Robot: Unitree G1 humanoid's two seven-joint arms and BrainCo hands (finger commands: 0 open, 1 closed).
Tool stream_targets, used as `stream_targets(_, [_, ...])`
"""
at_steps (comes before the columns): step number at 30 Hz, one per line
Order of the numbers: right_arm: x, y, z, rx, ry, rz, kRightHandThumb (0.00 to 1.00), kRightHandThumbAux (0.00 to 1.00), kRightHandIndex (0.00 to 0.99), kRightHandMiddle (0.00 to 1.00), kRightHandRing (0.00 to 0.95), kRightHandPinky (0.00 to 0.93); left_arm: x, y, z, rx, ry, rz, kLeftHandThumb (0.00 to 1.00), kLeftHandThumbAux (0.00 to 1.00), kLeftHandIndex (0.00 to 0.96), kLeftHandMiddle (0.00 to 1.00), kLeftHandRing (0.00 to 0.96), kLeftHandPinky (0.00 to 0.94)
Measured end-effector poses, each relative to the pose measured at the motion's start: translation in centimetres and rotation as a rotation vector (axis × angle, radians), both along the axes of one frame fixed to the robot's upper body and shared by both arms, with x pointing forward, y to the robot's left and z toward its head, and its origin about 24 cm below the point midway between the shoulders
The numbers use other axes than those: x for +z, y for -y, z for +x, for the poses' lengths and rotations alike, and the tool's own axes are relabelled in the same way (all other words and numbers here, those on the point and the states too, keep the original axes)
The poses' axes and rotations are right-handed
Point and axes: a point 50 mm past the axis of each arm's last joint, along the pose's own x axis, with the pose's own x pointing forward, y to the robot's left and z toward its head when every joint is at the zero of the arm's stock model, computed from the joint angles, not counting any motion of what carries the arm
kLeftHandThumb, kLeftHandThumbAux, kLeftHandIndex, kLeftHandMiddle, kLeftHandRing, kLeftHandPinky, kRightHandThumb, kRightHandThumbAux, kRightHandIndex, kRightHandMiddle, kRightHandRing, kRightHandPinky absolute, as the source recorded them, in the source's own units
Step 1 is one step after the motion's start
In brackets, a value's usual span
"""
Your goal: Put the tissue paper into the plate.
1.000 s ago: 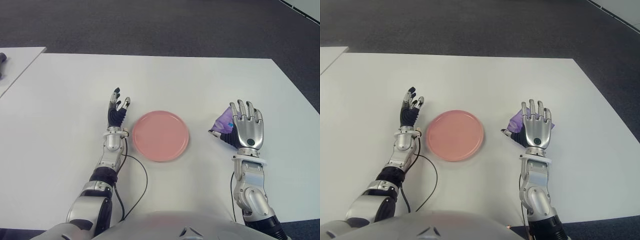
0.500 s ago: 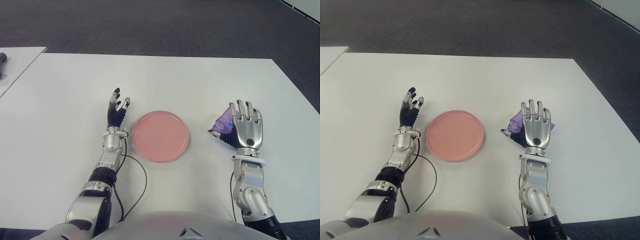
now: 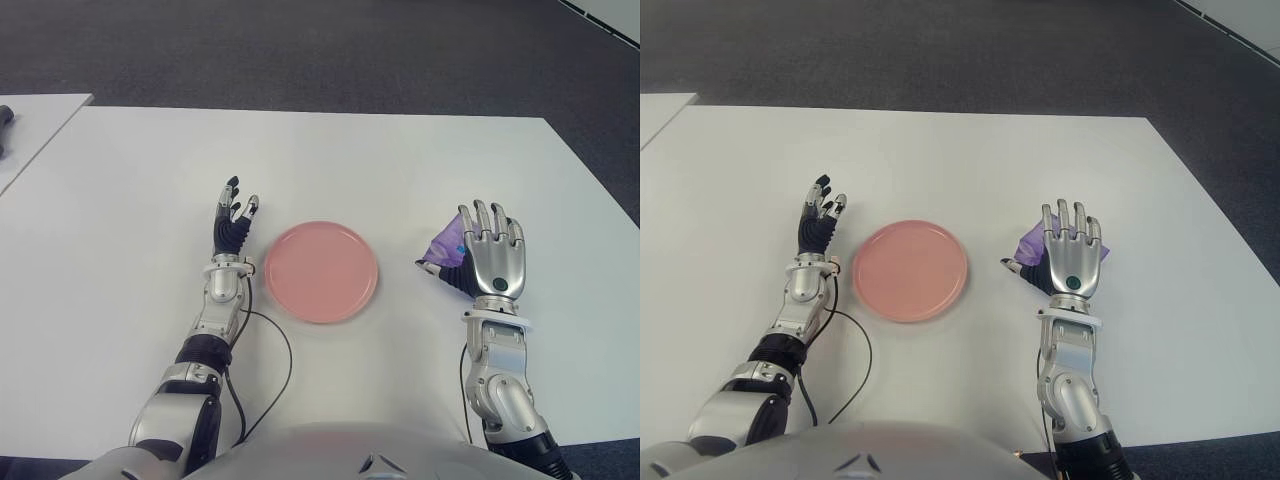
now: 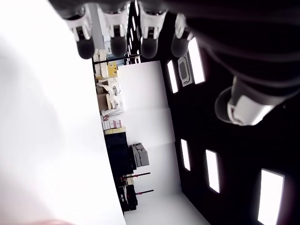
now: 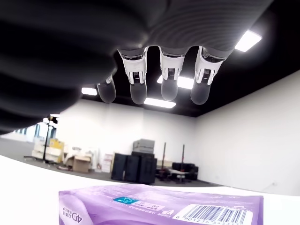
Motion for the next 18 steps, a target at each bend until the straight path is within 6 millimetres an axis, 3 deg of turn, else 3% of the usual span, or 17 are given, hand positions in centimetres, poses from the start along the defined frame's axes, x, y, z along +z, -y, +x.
stream_targets(18, [0.01, 0.02, 0.0, -0.001, 0.0, 0.0, 0.166, 0.358, 0.0, 0.0, 0.0, 0.0, -0.01, -0.06, -0.01, 0.001, -0.001, 0.001, 0.0, 0.469, 0.0, 0.0, 0.0, 0.0])
